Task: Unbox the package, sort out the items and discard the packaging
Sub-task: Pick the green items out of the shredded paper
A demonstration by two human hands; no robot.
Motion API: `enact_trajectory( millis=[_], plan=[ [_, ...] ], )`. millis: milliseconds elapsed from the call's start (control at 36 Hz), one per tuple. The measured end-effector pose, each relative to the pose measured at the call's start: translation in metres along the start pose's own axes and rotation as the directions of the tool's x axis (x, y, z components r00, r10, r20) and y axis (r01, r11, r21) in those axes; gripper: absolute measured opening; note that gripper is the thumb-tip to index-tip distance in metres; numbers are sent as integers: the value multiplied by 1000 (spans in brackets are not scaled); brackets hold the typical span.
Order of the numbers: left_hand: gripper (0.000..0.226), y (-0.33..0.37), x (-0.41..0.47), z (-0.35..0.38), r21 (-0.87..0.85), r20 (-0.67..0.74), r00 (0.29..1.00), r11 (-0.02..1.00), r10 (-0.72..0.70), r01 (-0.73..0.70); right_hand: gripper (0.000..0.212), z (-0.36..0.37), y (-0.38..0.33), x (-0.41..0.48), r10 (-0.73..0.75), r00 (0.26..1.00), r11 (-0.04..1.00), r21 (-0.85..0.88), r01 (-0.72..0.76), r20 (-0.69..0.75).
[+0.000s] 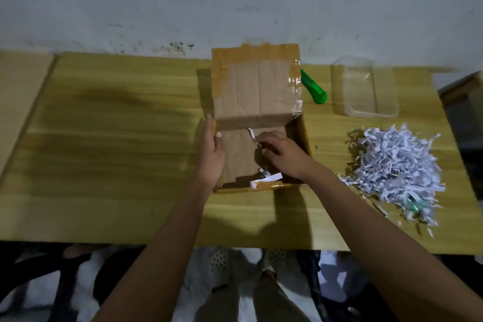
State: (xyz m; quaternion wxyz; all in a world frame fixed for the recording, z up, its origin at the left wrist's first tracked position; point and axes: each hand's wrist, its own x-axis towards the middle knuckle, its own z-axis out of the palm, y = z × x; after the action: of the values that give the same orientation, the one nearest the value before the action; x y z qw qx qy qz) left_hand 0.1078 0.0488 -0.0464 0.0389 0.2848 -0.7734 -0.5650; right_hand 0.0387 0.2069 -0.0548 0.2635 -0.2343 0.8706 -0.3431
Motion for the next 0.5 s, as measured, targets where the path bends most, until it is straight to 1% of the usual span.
enact_trajectory(
  millis=[83, 139, 194, 250, 306, 361, 500],
  plan=[
    [47, 0, 2, 0, -15, -16, 1000, 1000, 12, -12, 22, -7, -4, -8, -7, 996, 992, 125, -4, 84],
    [47, 0, 4, 0, -20, -27, 999, 1000, 20, -20, 18, -16, -11, -16, 27, 990, 973, 225, -58, 139],
    [47, 0, 5, 1, -27, -36, 999, 999, 25, -26, 18, -25, -15, -22, 59, 966, 951, 280, -132, 253],
    [46, -1, 6, 2, -35, -47, 999, 999, 25, -26, 18, -32, -17, -26, 76, 916, 945, 264, -192, 393],
    [46, -1, 6, 3, -40, -56, 998, 999, 27, -30, 18, -34, -16, -28, 75, 884, 960, 206, -189, 462],
    [46, -2, 6, 4, -44, -59, 998, 999, 27, -30, 15, -32, -13, -27, 72, 889, 973, 164, -162, 453],
    [47, -2, 6, 2, -93, -34, 999, 996, 10, -13, 11, -23, -10, -18, 101, 929, 970, 173, -172, 356]
  ],
)
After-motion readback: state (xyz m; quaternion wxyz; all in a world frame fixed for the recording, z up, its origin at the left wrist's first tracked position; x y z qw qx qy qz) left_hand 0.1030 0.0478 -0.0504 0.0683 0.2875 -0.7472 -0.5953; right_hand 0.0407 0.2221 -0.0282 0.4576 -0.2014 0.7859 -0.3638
